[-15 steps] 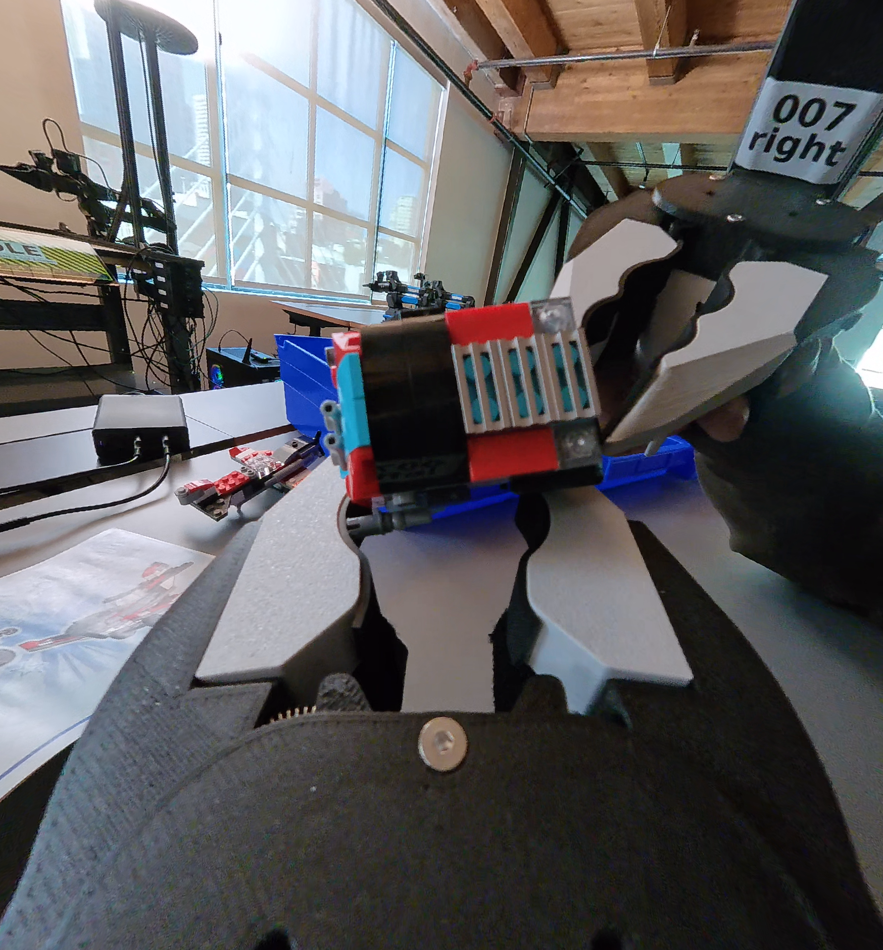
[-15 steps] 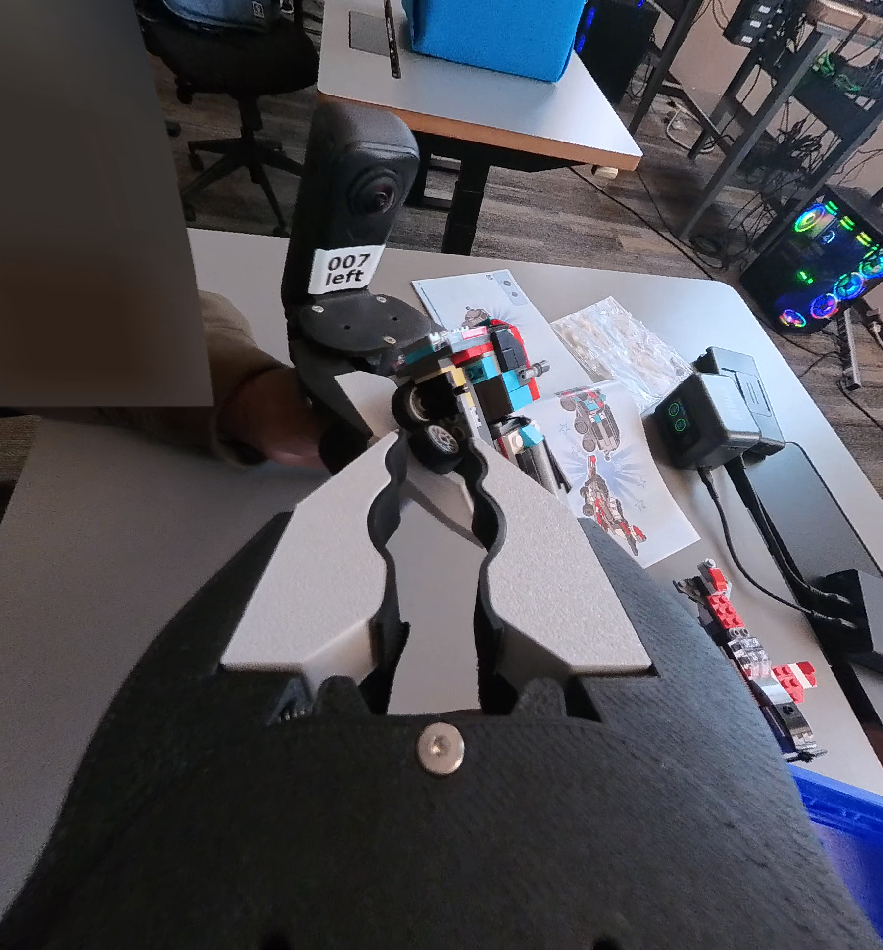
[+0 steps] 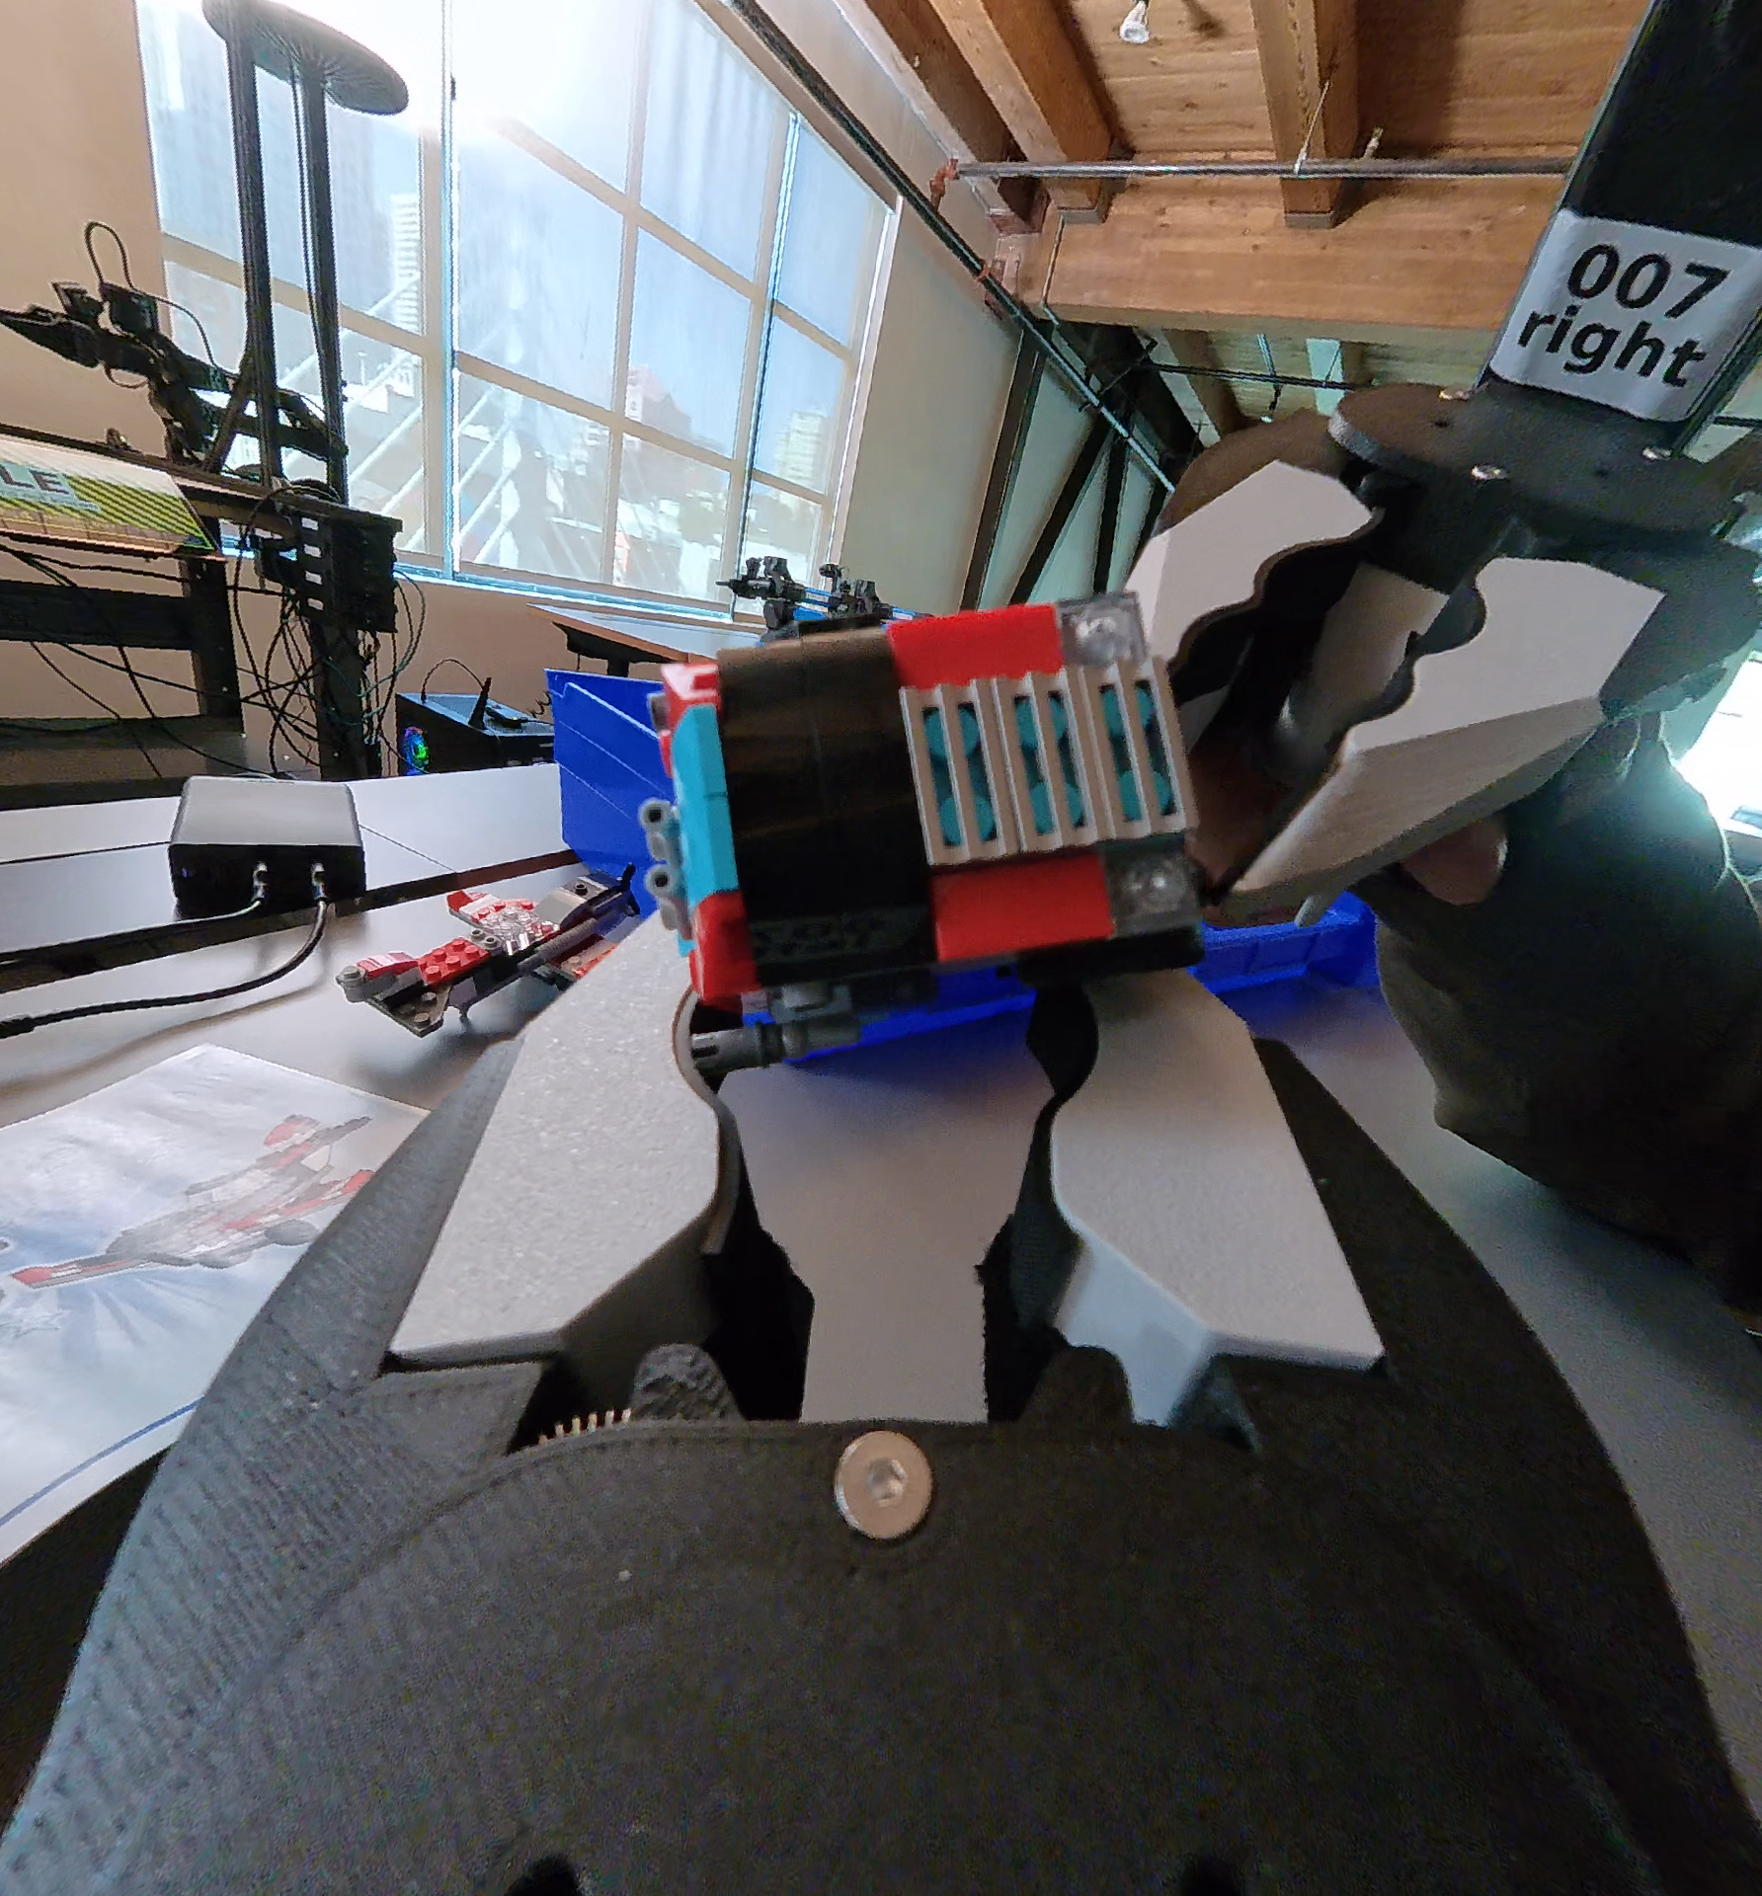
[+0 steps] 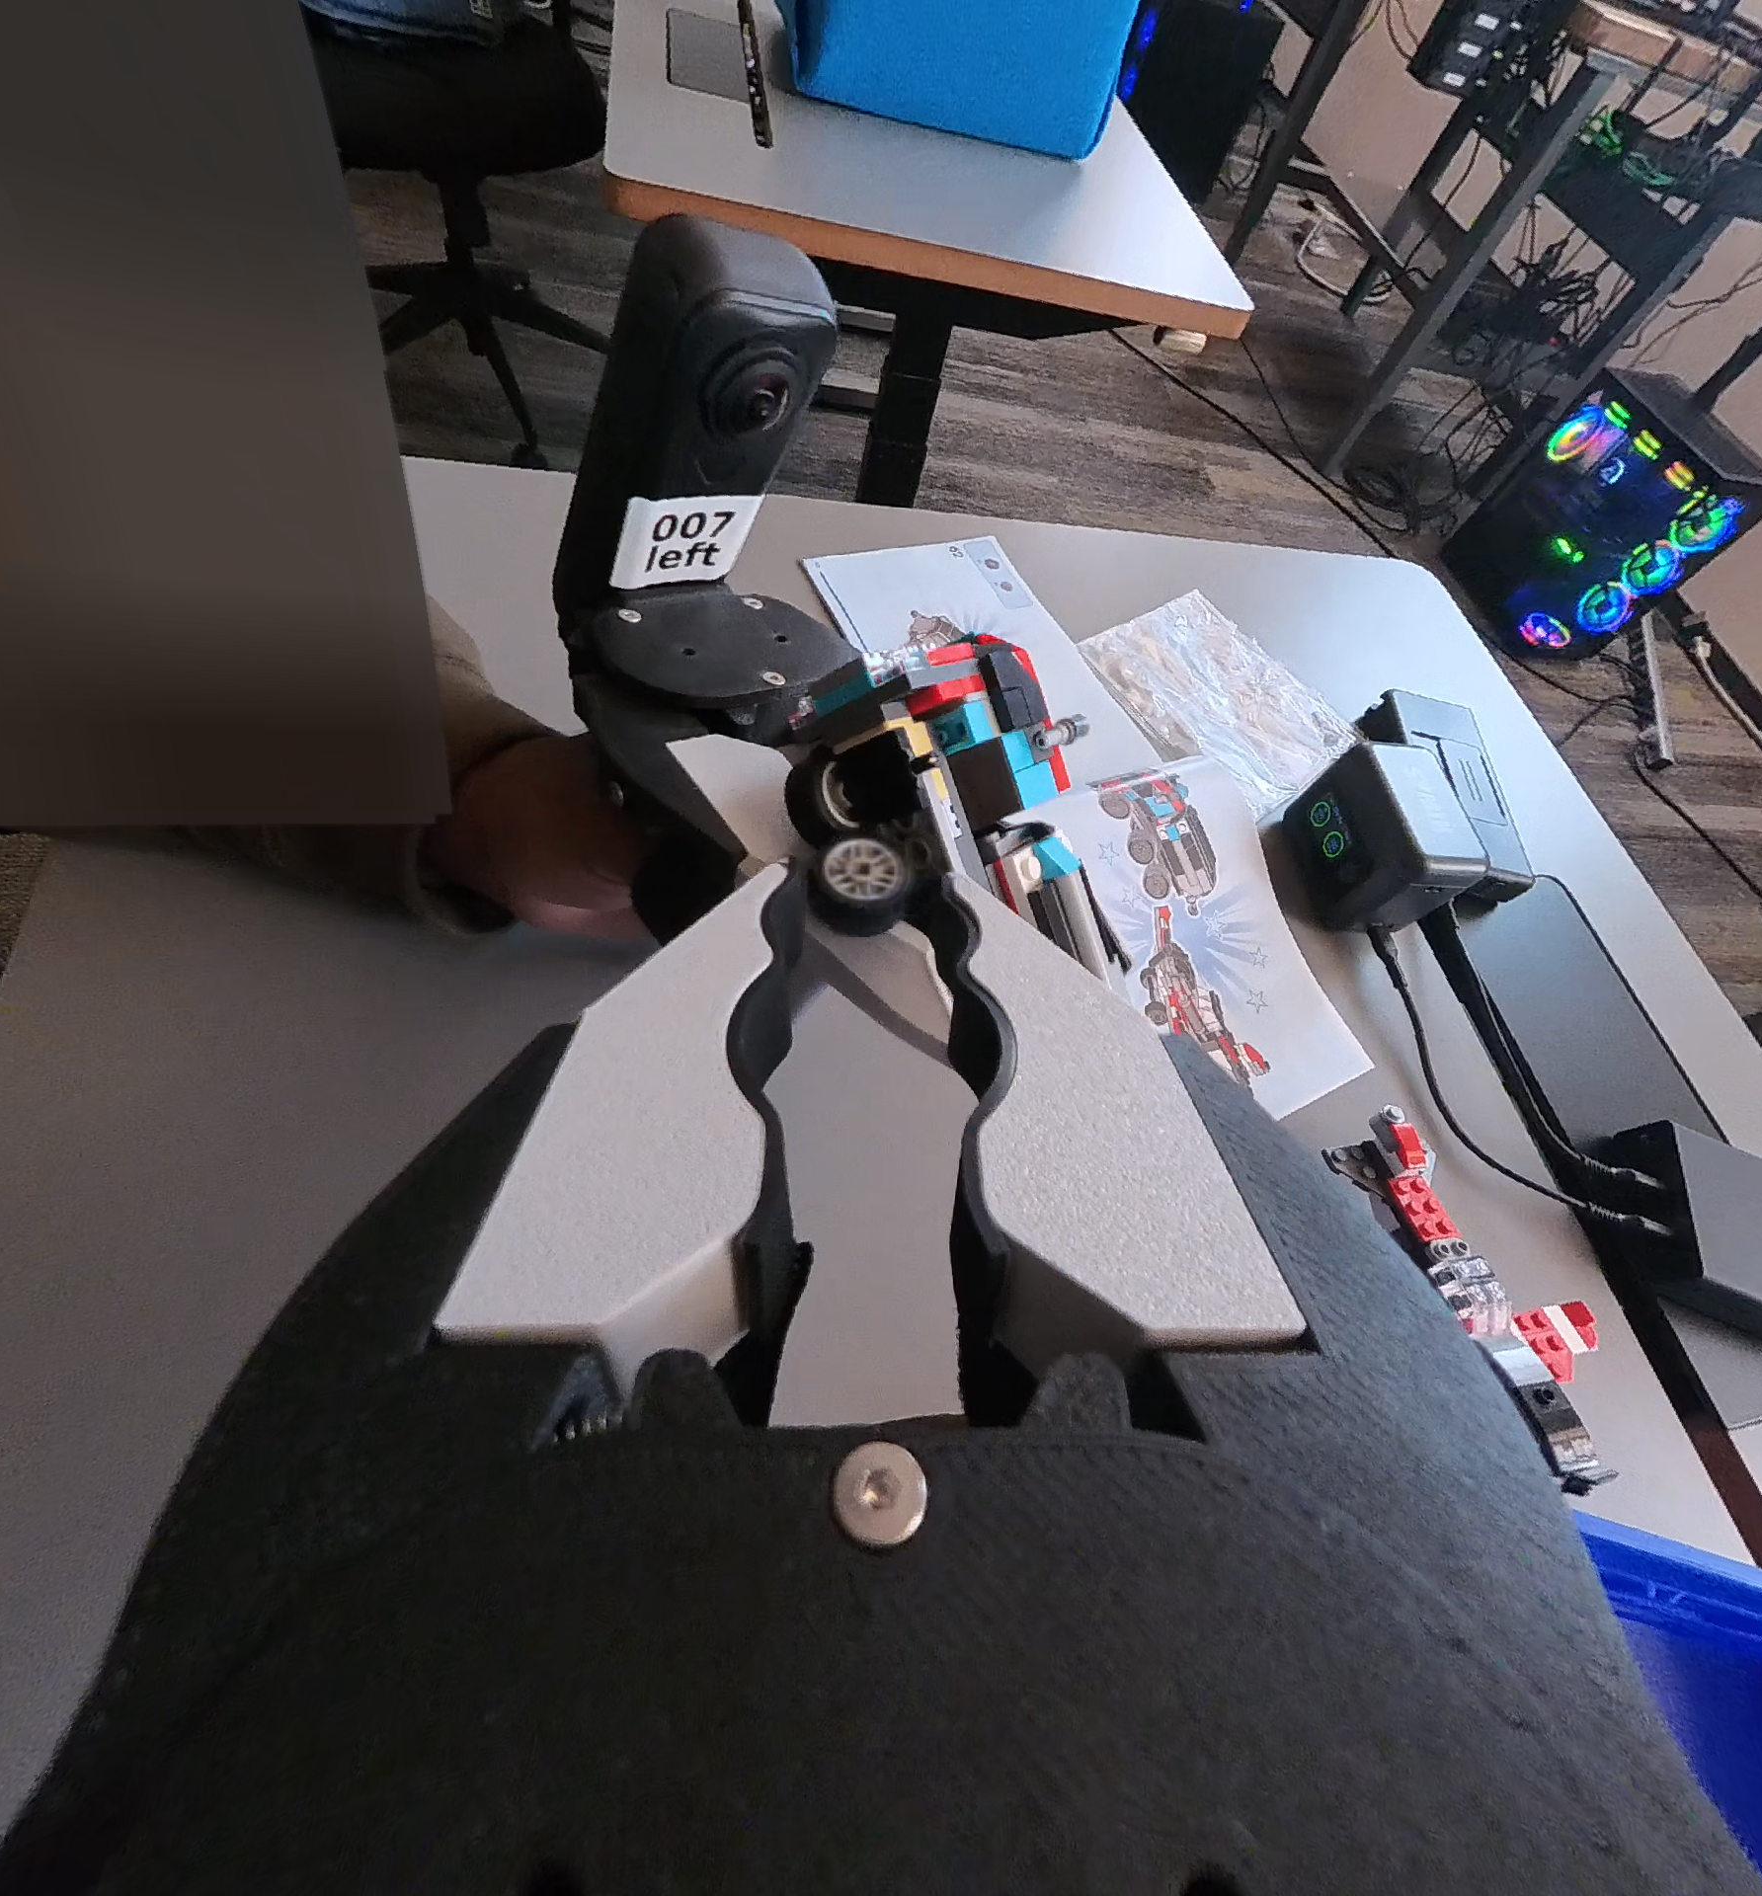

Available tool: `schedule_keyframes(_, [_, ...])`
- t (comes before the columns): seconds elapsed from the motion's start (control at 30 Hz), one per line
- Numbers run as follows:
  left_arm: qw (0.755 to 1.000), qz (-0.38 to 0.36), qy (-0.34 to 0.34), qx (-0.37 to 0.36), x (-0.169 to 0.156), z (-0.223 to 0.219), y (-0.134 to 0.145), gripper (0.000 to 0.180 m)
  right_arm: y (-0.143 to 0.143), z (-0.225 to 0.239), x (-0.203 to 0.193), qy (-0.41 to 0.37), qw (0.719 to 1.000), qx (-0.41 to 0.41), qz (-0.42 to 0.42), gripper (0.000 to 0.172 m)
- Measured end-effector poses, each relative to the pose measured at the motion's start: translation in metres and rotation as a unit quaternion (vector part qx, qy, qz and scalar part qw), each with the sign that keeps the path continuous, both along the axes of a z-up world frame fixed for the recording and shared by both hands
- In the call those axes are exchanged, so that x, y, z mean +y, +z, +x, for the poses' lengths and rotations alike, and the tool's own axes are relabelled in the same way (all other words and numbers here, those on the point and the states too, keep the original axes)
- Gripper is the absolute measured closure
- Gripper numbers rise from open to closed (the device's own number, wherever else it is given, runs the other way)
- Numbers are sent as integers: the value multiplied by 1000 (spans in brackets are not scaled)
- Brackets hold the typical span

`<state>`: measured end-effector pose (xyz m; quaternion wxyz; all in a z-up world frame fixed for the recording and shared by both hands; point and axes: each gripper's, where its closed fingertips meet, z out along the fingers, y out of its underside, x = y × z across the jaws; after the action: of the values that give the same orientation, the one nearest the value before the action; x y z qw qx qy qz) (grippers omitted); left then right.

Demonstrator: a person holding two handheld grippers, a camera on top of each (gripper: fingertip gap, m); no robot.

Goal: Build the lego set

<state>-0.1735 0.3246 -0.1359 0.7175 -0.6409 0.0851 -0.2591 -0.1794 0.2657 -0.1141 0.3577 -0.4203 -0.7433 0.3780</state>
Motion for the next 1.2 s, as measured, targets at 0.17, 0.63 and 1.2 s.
schedule_keyframes(0.17, [1000, 1, 1, 0, 0, 0, 0, 125, -2, -3, -1, -2, 1000, -4, -8, 146])
schedule_keyframes(0.63, [1000, 5, 2, -4, 0, -1, 1, 125, -6, -7, -3, -12, 1000, -16, -22, 150])
schedule_keyframes(1.2, [1000, 6, -23, -4, -2, 9, 1, 125, 25, -16, 4, -16, 987, 70, -146, 150])
